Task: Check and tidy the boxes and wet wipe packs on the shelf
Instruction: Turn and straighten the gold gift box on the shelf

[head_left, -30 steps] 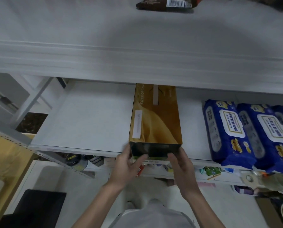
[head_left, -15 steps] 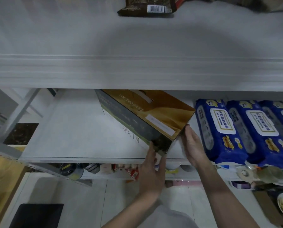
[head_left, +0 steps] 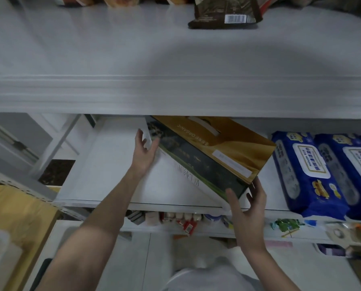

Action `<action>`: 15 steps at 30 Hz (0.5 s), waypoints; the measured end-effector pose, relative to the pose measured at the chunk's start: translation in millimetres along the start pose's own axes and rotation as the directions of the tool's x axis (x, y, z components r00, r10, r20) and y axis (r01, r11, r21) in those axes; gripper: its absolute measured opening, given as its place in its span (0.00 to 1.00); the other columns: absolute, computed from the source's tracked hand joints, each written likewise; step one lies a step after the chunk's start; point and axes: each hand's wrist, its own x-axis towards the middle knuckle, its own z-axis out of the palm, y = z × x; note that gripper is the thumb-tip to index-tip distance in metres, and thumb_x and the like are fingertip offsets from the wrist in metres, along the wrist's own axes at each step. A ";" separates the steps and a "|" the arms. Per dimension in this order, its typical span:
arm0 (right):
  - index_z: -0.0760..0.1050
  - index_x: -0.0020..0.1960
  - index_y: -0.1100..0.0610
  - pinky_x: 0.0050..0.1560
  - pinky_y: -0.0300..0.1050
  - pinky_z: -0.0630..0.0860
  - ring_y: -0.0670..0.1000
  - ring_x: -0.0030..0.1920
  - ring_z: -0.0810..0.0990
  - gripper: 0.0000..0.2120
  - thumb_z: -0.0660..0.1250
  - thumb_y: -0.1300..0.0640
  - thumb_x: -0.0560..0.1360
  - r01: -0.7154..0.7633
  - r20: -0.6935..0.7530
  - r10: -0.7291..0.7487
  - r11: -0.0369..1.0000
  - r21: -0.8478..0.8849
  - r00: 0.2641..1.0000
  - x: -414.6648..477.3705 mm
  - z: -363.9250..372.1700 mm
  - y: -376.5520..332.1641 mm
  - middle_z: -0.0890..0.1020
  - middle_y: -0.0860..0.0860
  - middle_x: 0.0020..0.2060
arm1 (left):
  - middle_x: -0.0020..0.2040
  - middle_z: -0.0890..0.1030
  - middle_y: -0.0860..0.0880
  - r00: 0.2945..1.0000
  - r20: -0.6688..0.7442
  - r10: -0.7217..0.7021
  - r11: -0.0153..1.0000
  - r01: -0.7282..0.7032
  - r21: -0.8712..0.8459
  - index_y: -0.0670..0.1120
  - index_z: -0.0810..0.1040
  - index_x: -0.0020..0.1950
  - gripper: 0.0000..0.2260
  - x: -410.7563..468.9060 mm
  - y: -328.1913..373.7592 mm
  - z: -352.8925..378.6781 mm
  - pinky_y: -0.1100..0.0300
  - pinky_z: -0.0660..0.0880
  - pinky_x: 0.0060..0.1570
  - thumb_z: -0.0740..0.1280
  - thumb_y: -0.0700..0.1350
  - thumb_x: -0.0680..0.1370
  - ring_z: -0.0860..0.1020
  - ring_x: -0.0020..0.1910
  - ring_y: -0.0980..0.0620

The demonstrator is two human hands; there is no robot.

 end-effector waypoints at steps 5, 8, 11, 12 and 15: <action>0.63 0.79 0.46 0.76 0.58 0.70 0.48 0.75 0.70 0.32 0.67 0.43 0.78 -0.020 -0.026 0.020 0.999 -0.025 0.999 1.8 0.4 1.8 0.71 0.46 0.74 | 0.68 0.75 0.48 0.993 0.111 -0.035 0.998 0.039 -0.041 0.43 0.65 0.77 0.27 18.3 6.4 2.0 0.67 0.75 0.61 0.65 0.54 0.81 0.76 0.64 0.50; 0.63 0.80 0.46 0.72 0.50 0.73 0.49 0.74 0.72 0.30 0.65 0.42 0.80 -0.031 0.000 0.031 0.999 0.012 1.000 7.8 -3.7 3.3 0.72 0.47 0.74 | 0.64 0.76 0.48 0.996 0.068 -0.057 0.996 0.061 -0.064 0.41 0.67 0.74 0.24 10.1 9.0 3.1 0.80 0.73 0.40 0.66 0.51 0.82 0.76 0.57 0.52; 0.66 0.78 0.48 0.65 0.38 0.75 0.44 0.70 0.76 0.23 0.62 0.47 0.84 -0.073 0.030 0.072 0.997 0.018 0.997 24.3 -14.6 4.6 0.76 0.47 0.70 | 0.59 0.77 0.50 0.995 0.013 -0.099 0.992 0.100 -0.072 0.43 0.68 0.69 0.22 -11.0 12.7 0.2 0.78 0.73 0.39 0.68 0.52 0.81 0.78 0.53 0.56; 0.67 0.76 0.47 0.64 0.36 0.74 0.40 0.67 0.76 0.19 0.60 0.49 0.85 -0.082 0.034 0.082 0.997 0.009 0.996 30.7 -17.7 2.3 0.78 0.45 0.67 | 0.56 0.77 0.50 0.994 -0.004 -0.108 0.991 0.108 -0.075 0.43 0.68 0.66 0.21 -21.4 12.3 0.1 0.76 0.73 0.39 0.69 0.52 0.80 0.78 0.52 0.57; 0.66 0.74 0.45 0.67 0.41 0.68 0.36 0.64 0.74 0.16 0.55 0.50 0.87 -0.123 -0.012 0.123 0.992 -0.003 0.992 48.8 -24.7 -2.0 0.75 0.40 0.66 | 0.50 0.78 0.52 0.992 -0.079 -0.096 0.990 0.087 -0.115 0.45 0.69 0.55 0.14 -63.3 11.8 0.7 0.74 0.77 0.41 0.73 0.46 0.77 0.79 0.48 0.59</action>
